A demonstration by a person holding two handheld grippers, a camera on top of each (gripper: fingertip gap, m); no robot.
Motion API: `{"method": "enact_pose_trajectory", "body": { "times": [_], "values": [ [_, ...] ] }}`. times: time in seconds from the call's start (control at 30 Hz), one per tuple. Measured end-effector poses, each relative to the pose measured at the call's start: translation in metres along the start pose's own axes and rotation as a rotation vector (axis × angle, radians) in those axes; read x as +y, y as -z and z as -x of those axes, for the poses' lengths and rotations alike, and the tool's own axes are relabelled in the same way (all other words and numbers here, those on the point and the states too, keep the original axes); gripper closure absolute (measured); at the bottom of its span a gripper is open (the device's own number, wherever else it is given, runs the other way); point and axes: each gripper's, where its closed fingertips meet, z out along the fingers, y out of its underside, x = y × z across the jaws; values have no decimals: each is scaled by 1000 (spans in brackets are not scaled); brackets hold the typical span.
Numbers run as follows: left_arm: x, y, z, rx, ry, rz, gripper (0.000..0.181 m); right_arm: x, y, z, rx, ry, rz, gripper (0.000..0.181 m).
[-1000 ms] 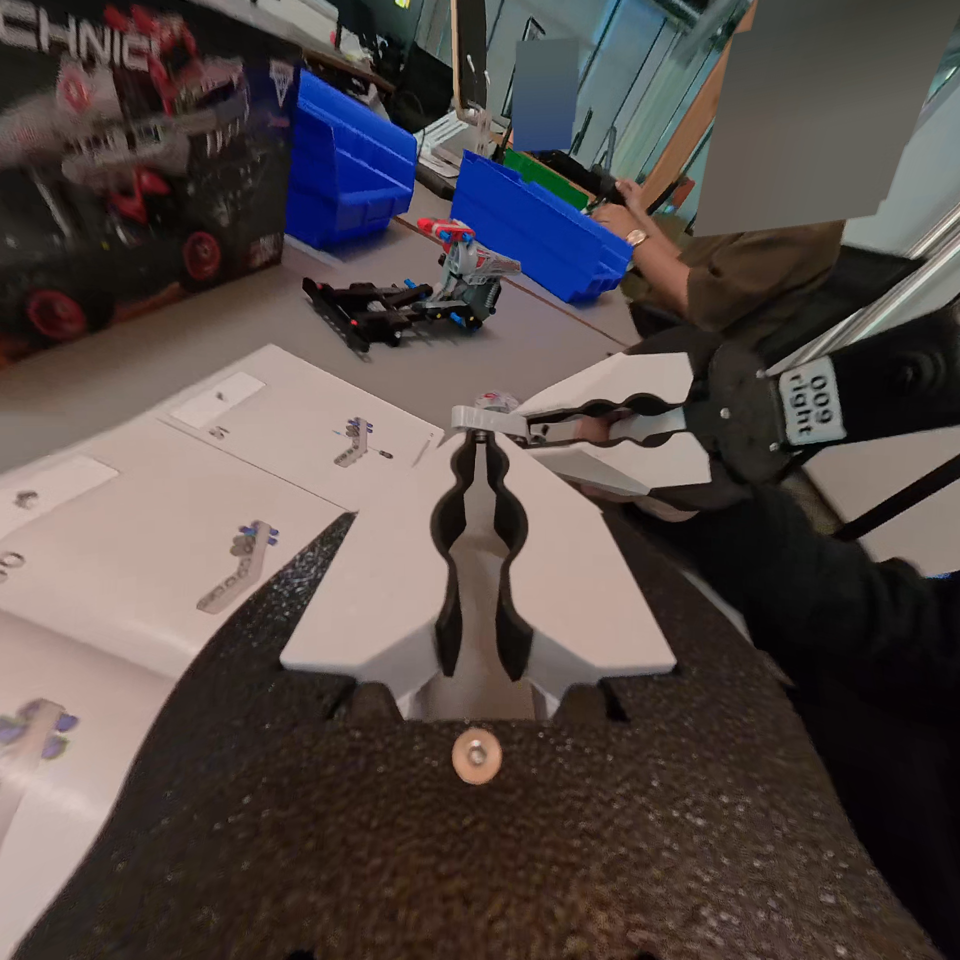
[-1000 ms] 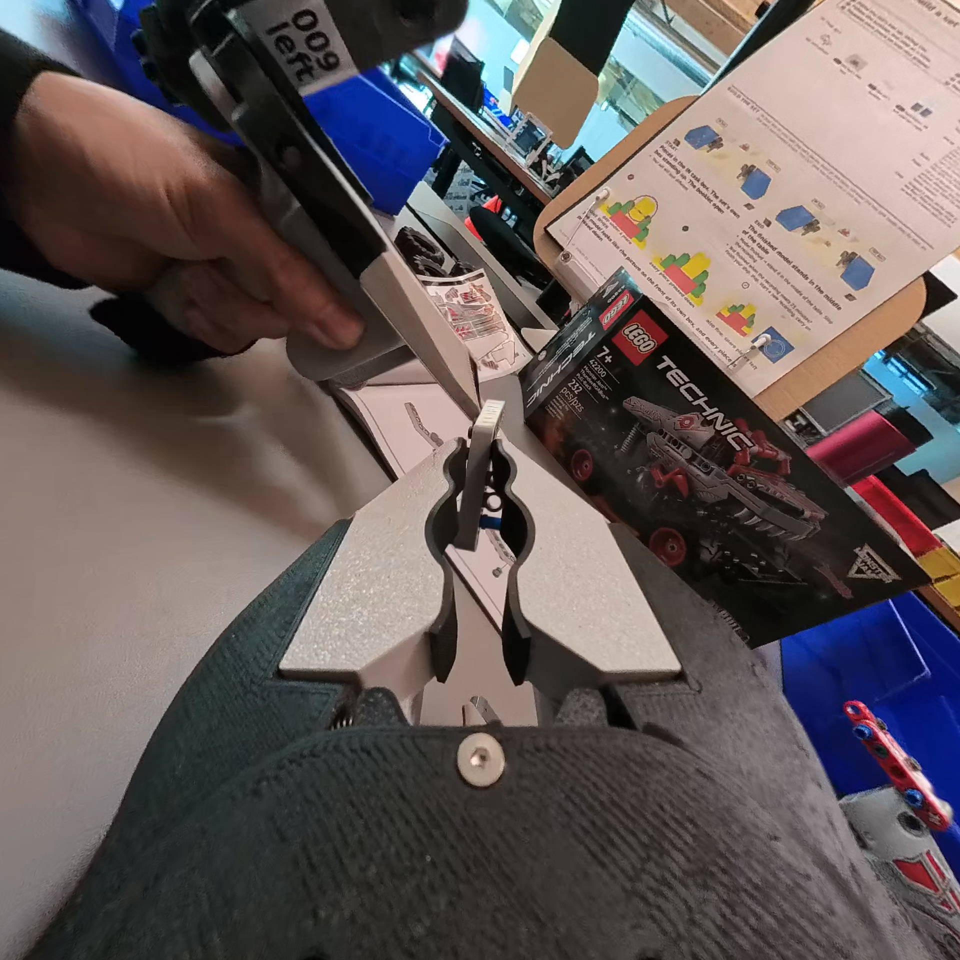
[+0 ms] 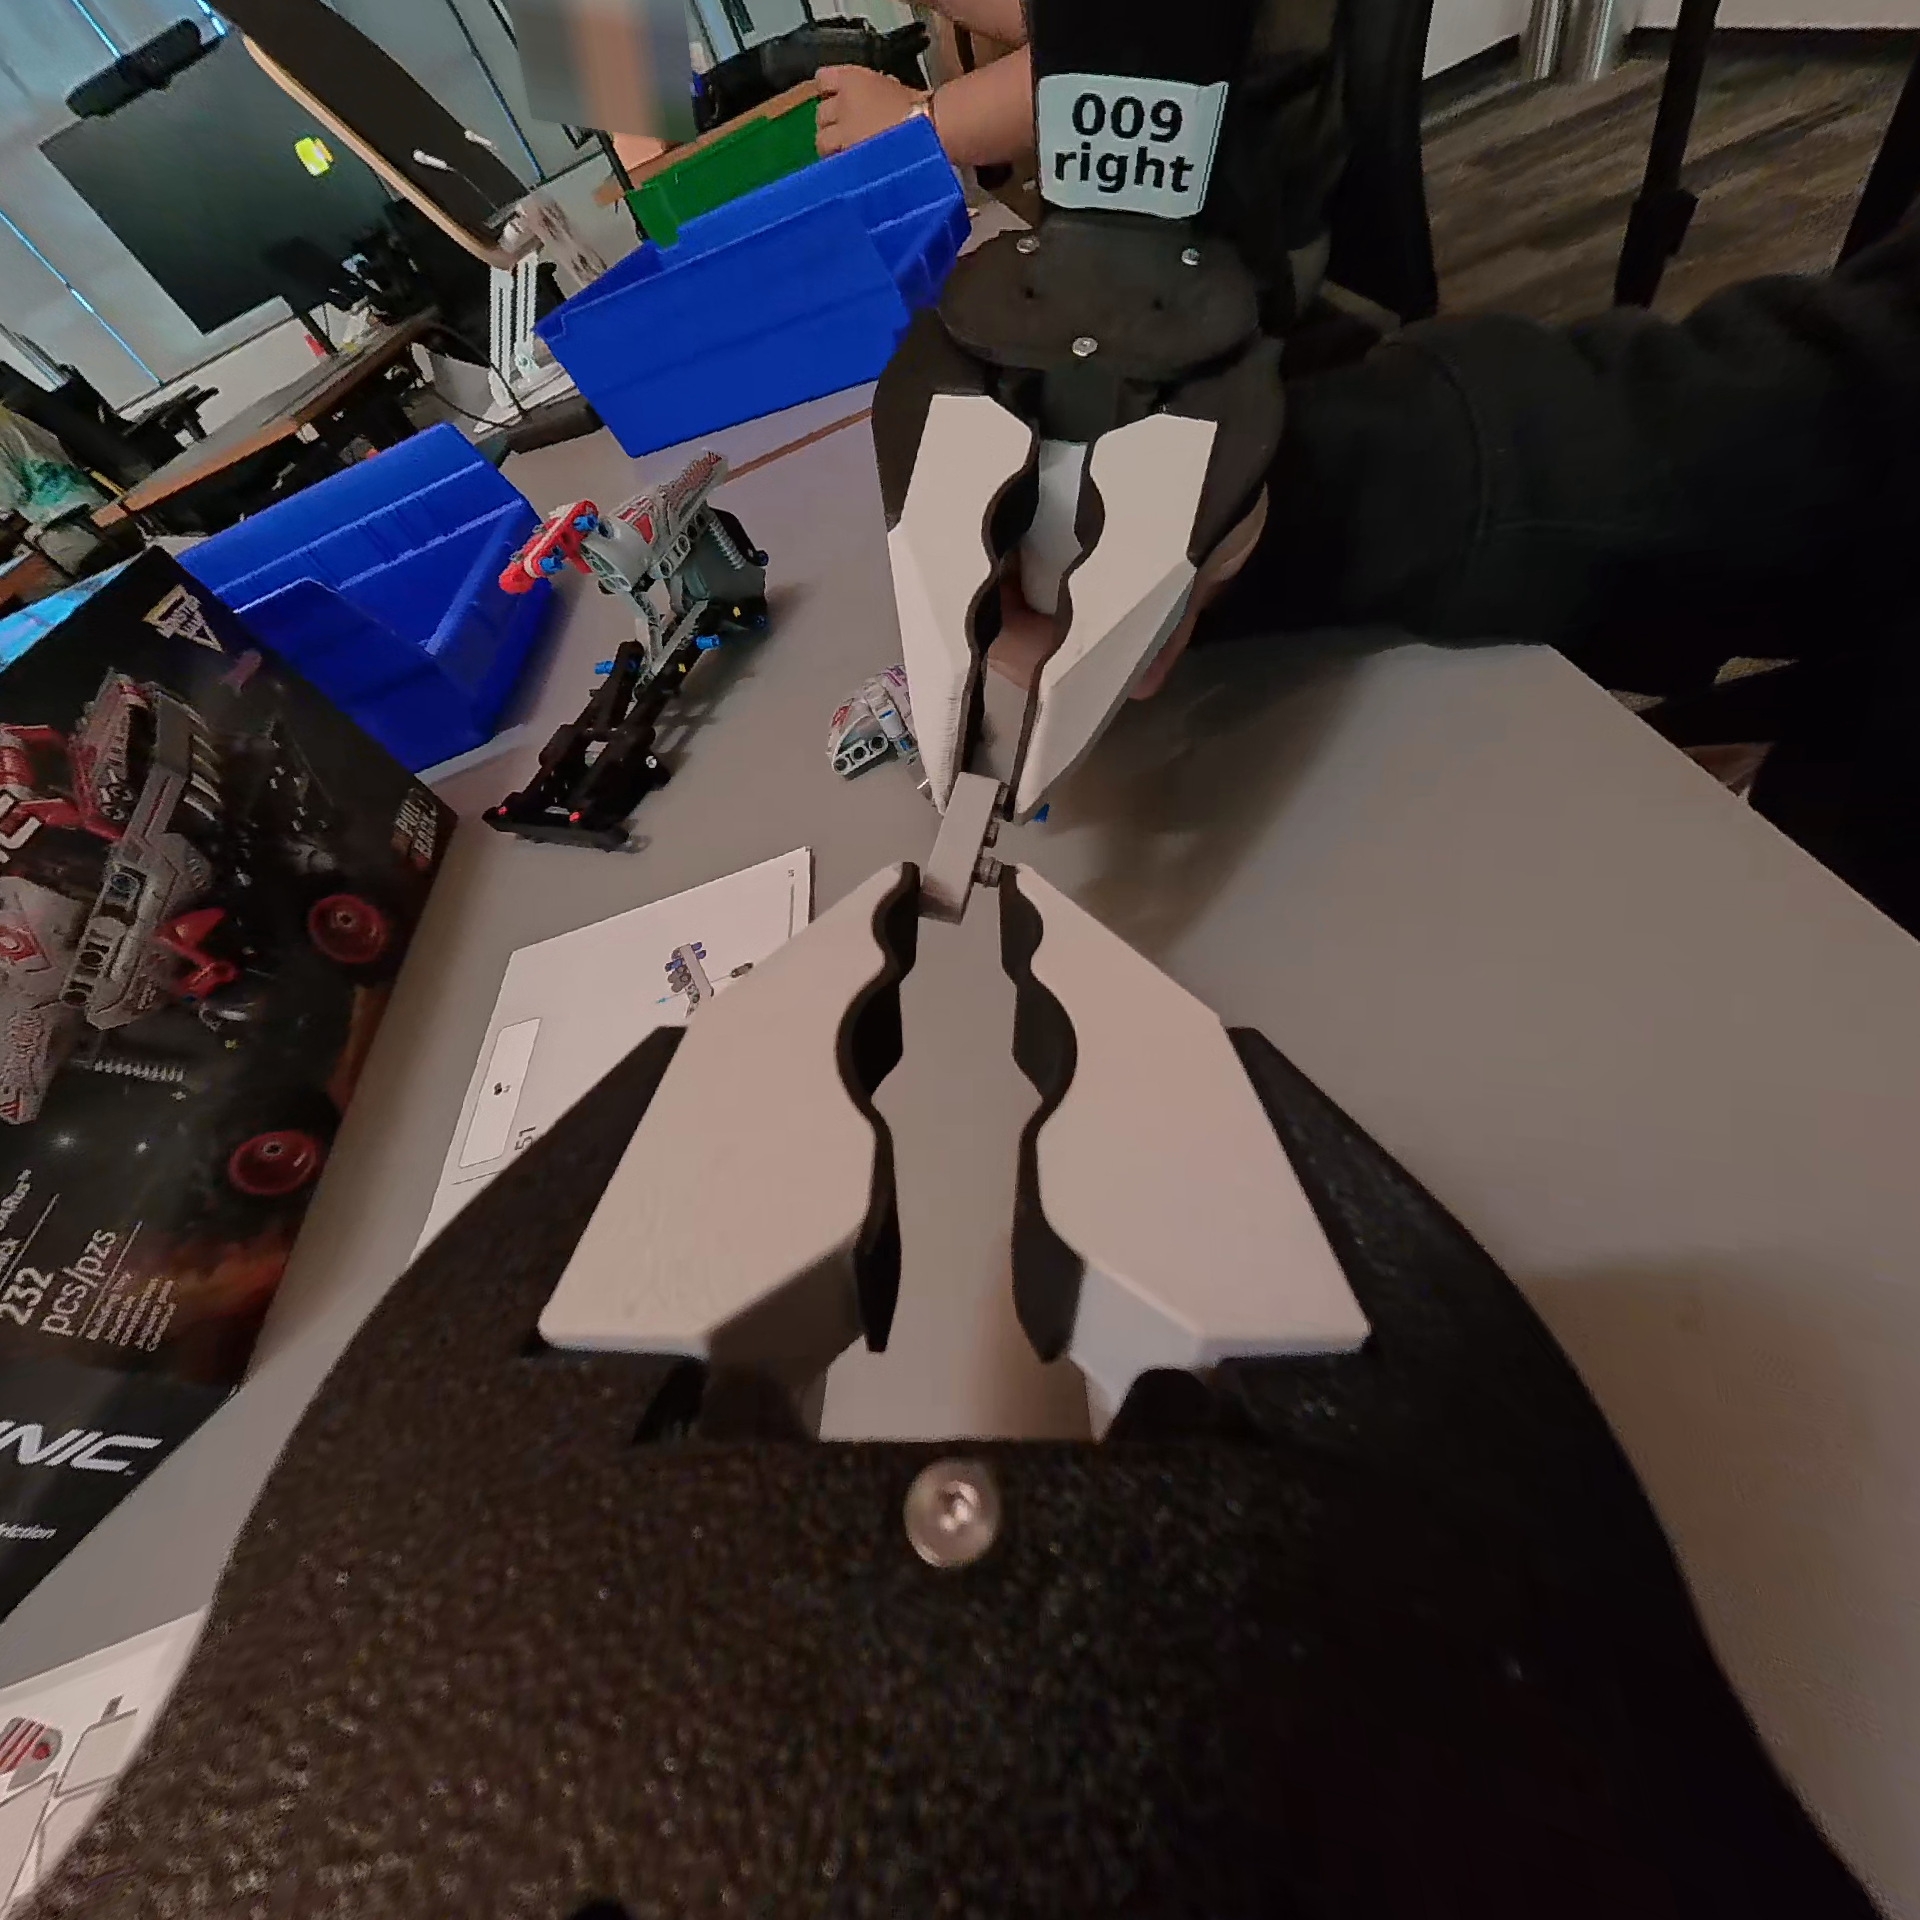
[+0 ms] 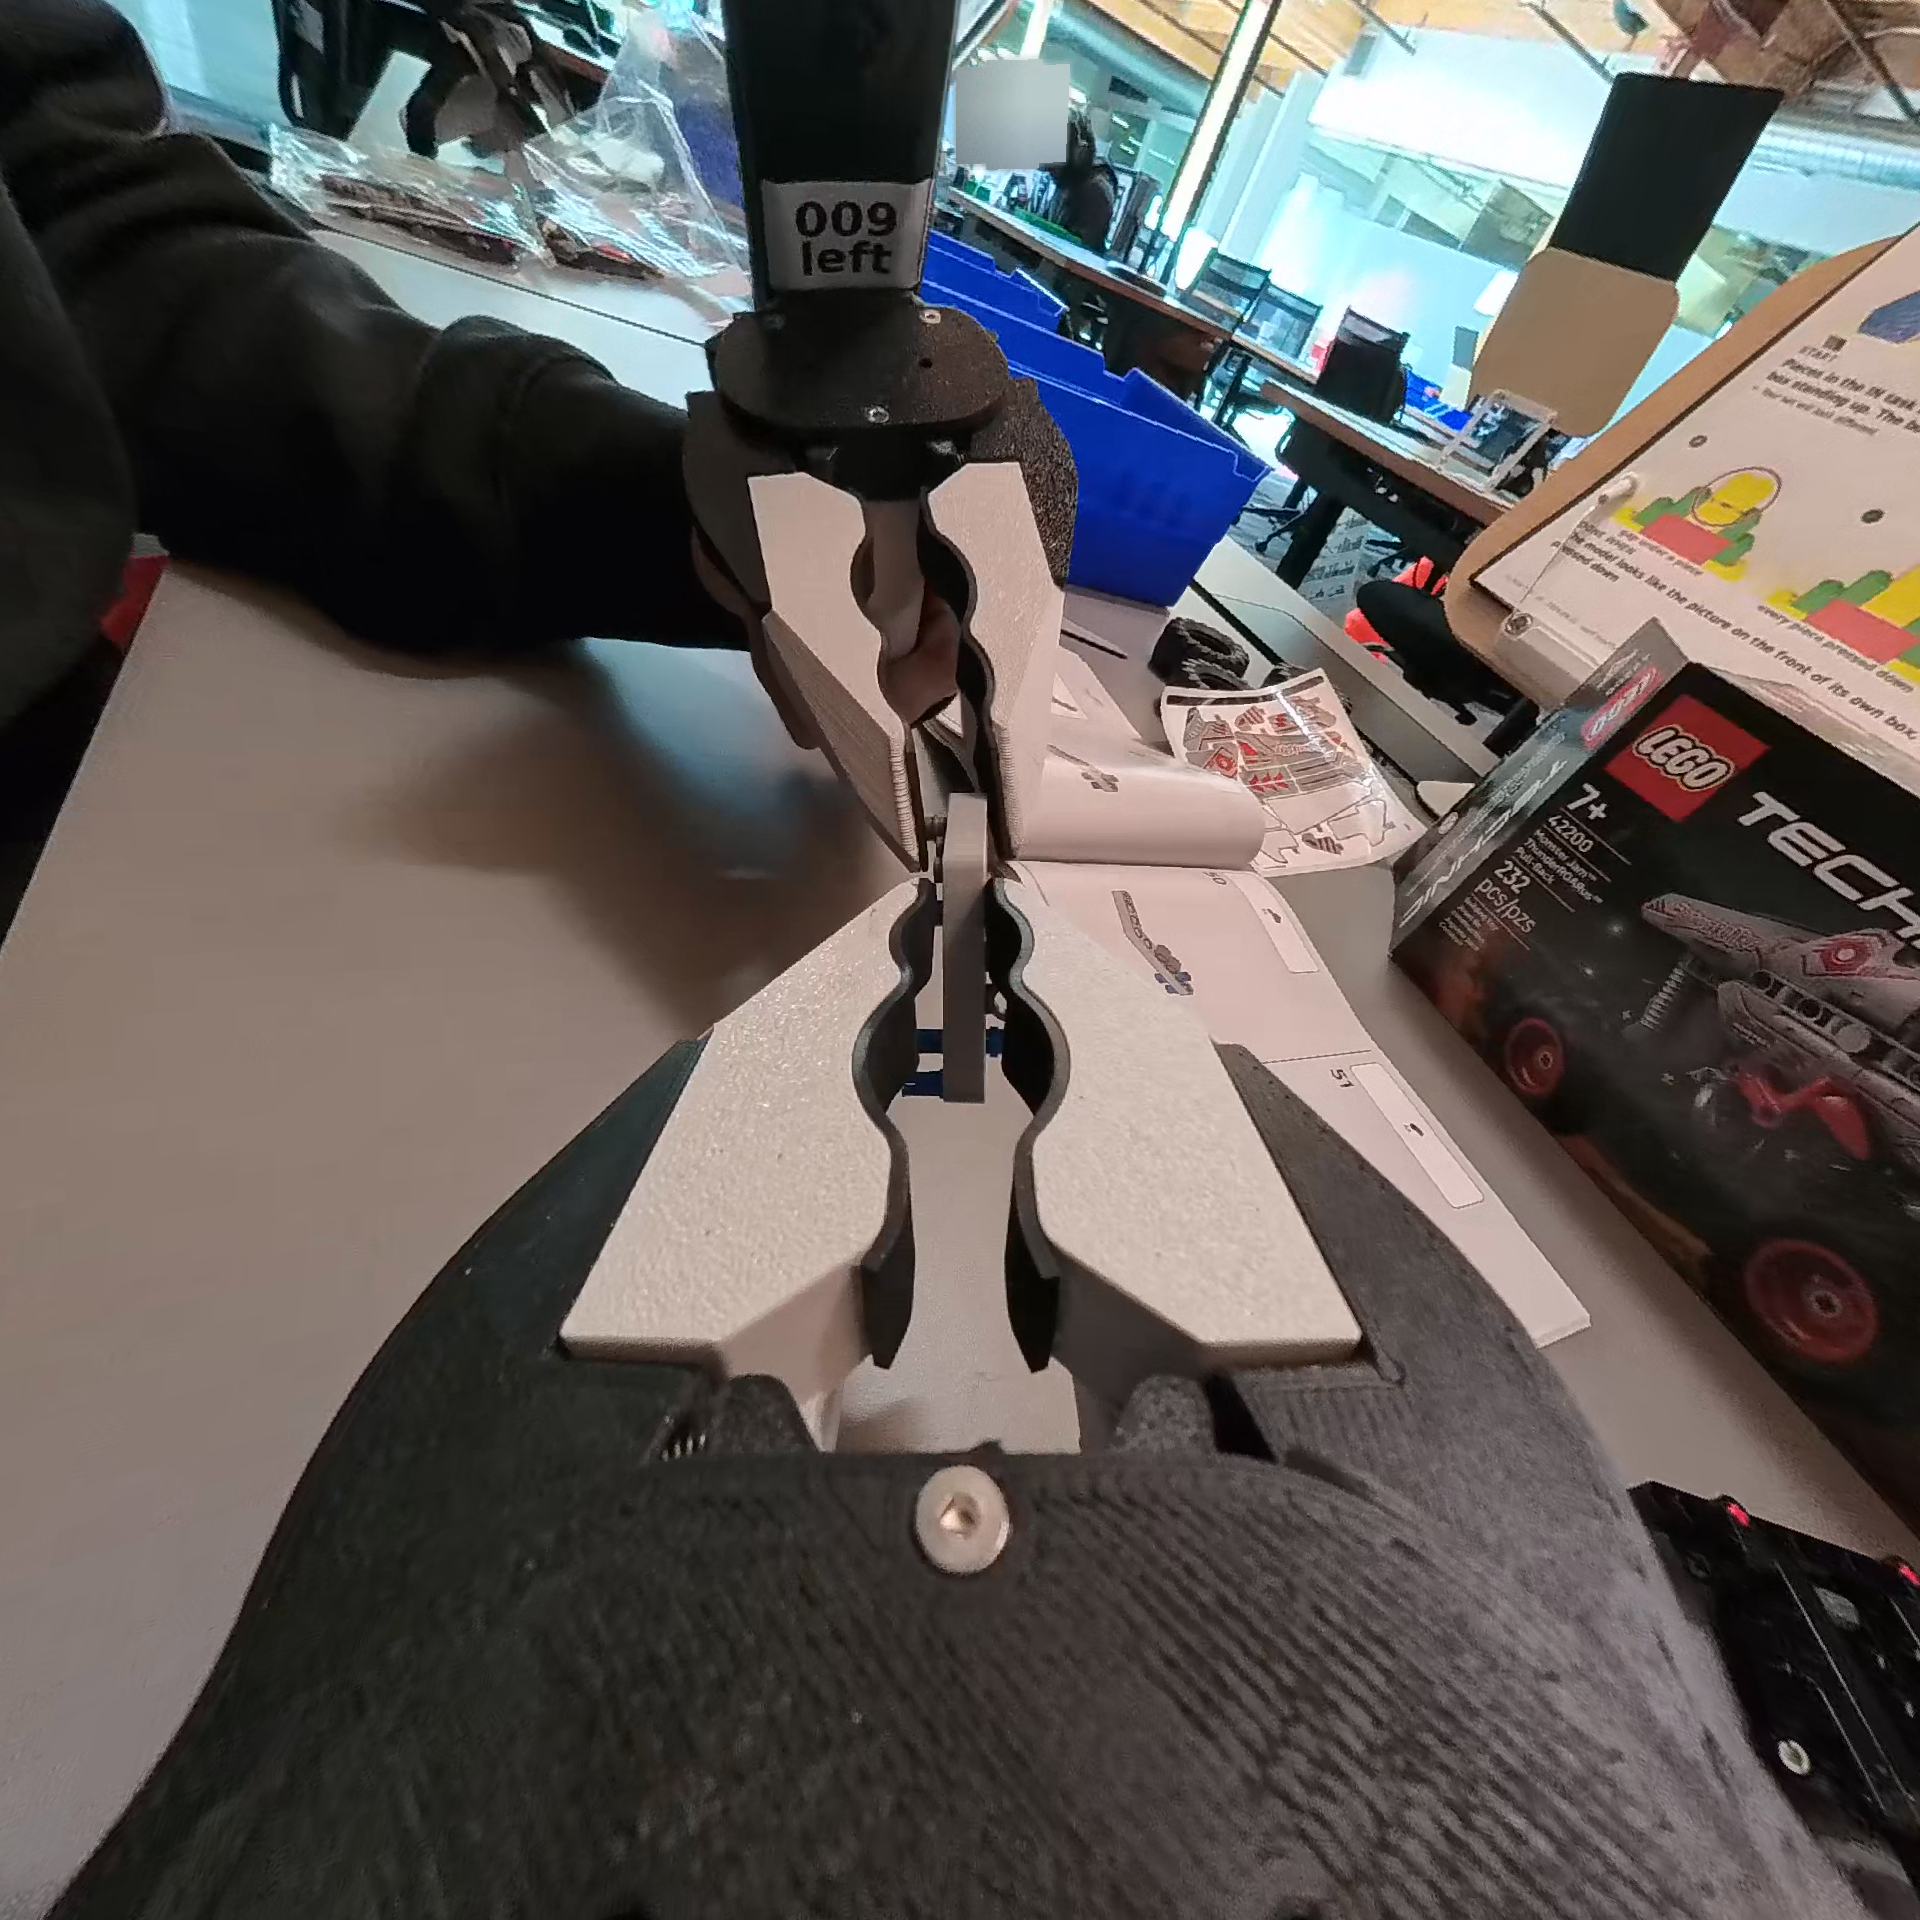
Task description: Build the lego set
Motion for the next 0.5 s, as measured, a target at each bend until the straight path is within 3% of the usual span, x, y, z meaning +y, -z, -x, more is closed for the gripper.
{"method": "enact_pose_trajectory", "body": {
  "times": [0.5],
  "values": [
    [-1, 0, 1, 0, 36, -6, 171, -1, 0, -1, 7, 1, -5, 174]
  ]
}}
